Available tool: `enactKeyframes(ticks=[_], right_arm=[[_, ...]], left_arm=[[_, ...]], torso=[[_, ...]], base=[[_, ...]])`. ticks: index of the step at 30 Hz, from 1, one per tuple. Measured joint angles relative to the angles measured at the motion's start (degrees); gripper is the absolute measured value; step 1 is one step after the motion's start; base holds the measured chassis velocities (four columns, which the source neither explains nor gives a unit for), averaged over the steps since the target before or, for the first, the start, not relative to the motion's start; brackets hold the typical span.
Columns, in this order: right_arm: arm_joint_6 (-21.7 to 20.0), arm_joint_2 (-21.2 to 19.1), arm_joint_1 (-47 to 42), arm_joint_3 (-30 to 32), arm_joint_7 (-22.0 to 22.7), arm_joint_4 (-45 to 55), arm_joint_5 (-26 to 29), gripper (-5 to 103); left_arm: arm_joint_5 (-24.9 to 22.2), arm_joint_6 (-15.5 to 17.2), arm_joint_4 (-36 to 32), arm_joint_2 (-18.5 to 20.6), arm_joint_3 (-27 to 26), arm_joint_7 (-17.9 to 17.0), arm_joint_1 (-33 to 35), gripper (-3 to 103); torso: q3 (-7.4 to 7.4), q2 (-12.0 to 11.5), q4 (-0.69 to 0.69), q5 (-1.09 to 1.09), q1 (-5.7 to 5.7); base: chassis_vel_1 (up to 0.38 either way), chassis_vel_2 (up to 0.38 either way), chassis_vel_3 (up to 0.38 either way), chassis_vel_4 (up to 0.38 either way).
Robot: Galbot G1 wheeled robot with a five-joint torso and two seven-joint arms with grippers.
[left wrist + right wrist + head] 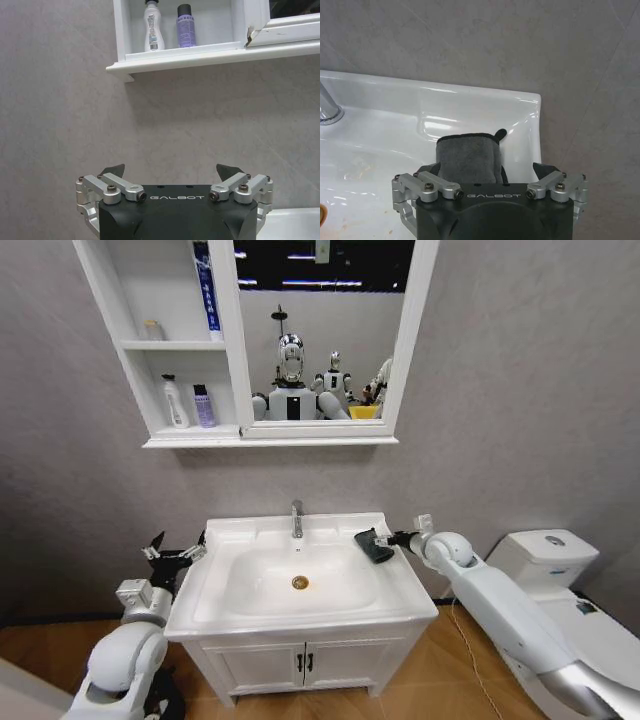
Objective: Move facial cleanser and shampoo from washbasin to cabinet, then wipe washbasin with towel.
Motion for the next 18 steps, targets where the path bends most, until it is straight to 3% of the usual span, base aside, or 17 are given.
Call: enactKeyframes(ticks=[1,4,6,9,10,12,14,17,18], right_arm=[[0.02,0.1,0.04,-0.2,0.01,-0.3,-0.05,103],[0.04,0.31,0.15,-0.37,0.07,-0.86,-0.15,95],[0.07,0.74,0.17,-0.39,0.4,-1.71,-0.12,85],[0.09,1.06,0.17,-0.39,0.32,-2.55,-0.15,79],[0.1,1.25,0.16,-0.42,0.19,-2.95,-0.24,69],[0.1,1.39,0.14,-0.44,0.1,-3.17,-0.34,69],[0.11,1.55,0.12,-0.48,-0.01,-3.34,-0.48,63],[0.13,1.97,0.13,-0.48,-0.3,-3.75,-0.74,47],[0.13,1.97,0.13,-0.48,-0.3,-3.75,-0.74,47]], left_arm=[[-0.1,-0.02,0.14,0.06,-0.18,0.0,0.0,100],[-0.13,-0.12,0.41,0.13,-0.23,0.05,-0.01,100],[-0.13,-0.27,0.72,0.25,-0.16,0.07,-0.1,100],[-0.13,-0.31,0.93,0.48,-0.11,0.1,-0.26,100],[-0.15,-0.32,0.99,0.62,-0.11,0.12,-0.33,100],[-0.22,-0.31,1.0,0.75,-0.11,0.13,-0.38,100],[-0.32,-0.32,1.0,0.93,-0.14,0.14,-0.41,100],[-0.9,-0.32,0.99,1.46,-0.57,0.22,-0.65,100],[-0.9,-0.32,0.99,1.46,-0.57,0.22,-0.65,100]], torso=[[0.0,0.0,-0.01,0.0,0.0],[0.0,0.0,0.0,0.0,0.0],[0.0,0.0,0.0,0.0,0.0],[-0.01,0.0,0.0,0.0,0.0],[0.0,0.0,0.0,0.0,0.0],[-0.01,0.0,0.0,0.0,0.0],[-0.01,0.0,0.0,0.0,0.0],[-0.01,0.0,0.01,0.0,0.0],[-0.01,0.0,0.01,0.0,0.0]], base=[[0.0,0.0,0.0,0.0],[0.0,0.0,0.0,0.0],[0.0,0.0,0.0,0.0],[0.0,0.0,0.0,0.0],[0.0,0.0,0.0,0.0],[0.0,0.0,0.0,0.0],[0.0,0.0,0.0,0.0],[0.0,0.0,0.0,0.0],[0.0,0.0,0.0,0.0]])
